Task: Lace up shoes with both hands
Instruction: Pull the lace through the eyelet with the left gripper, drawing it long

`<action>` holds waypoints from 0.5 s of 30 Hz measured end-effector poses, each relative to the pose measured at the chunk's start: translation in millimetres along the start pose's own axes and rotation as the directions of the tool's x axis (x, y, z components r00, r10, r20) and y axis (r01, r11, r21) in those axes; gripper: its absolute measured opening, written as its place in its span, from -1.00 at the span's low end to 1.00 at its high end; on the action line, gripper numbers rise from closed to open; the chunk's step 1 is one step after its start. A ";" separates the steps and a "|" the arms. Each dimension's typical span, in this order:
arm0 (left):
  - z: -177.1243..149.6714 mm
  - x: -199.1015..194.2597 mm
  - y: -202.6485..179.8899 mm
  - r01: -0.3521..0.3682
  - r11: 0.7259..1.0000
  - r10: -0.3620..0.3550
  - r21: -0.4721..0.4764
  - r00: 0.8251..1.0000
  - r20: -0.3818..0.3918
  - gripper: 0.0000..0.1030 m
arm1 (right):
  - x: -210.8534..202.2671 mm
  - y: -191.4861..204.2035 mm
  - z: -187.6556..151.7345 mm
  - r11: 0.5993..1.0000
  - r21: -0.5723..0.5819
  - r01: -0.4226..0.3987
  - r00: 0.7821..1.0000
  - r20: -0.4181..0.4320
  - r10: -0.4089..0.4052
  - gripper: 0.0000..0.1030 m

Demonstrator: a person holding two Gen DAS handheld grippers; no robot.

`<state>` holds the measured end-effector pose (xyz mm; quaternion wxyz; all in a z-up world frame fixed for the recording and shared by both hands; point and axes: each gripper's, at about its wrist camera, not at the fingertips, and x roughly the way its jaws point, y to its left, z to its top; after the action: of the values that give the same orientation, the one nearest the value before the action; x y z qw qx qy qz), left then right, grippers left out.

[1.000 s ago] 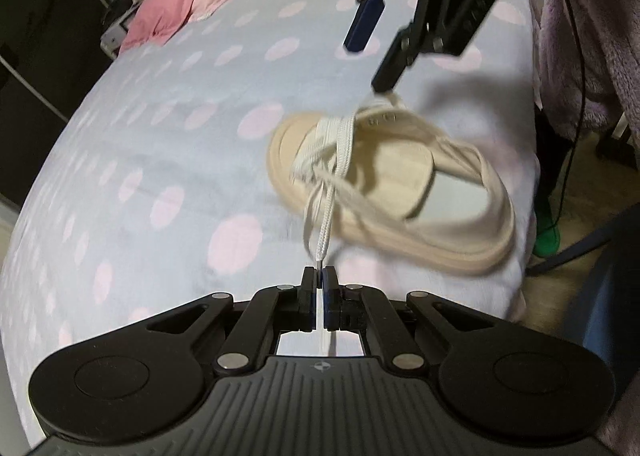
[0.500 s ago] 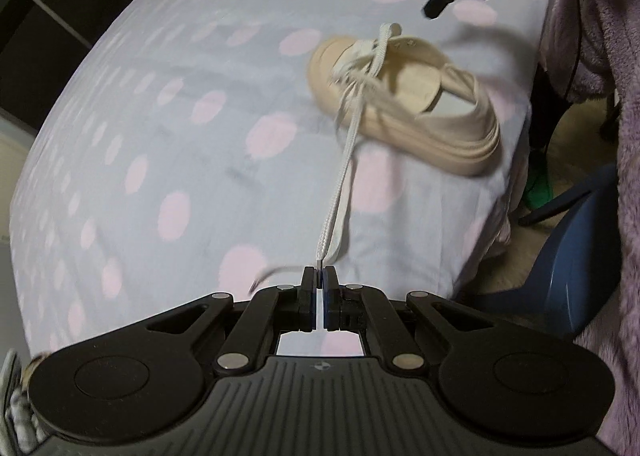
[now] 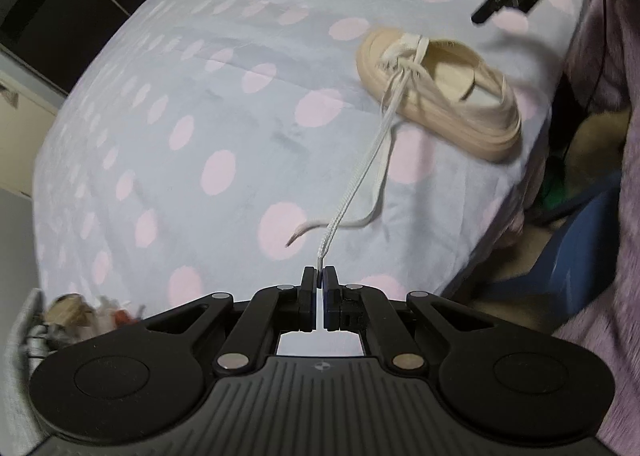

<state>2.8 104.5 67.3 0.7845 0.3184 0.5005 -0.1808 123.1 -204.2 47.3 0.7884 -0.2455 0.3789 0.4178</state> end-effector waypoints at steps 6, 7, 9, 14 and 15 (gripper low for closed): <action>13.8 53.6 -15.3 0.103 0.994 -0.103 0.017 0.994 -0.045 -0.99 | 1.2 4.6 4.8 1.000 -0.006 -0.004 1.000 0.002 0.004 0.22; 15.1 66.4 -16.5 0.118 0.993 -0.117 0.016 0.991 -0.062 -0.99 | 2.3 4.9 5.7 1.000 -0.004 -0.004 1.000 0.002 0.004 0.23; 15.7 91.0 -15.9 0.139 0.990 -0.138 0.005 0.987 -0.087 -0.99 | 4.6 5.3 7.2 1.000 -0.002 -0.005 1.000 0.002 0.005 0.24; 12.3 140.2 -6.0 0.157 0.986 -0.164 -0.062 0.979 -0.124 -0.99 | 8.8 5.1 8.2 1.000 -0.001 -0.009 1.000 -0.009 0.009 0.26; 11.0 147.9 -2.8 0.155 0.984 -0.165 -0.082 0.978 -0.128 -0.99 | 9.2 4.7 8.2 1.000 0.000 -0.009 1.000 -0.011 0.009 0.26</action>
<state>72.6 100.2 -63.5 0.7428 0.2603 0.5824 -0.2035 125.6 -191.6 44.5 0.7845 -0.2459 0.3843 0.4201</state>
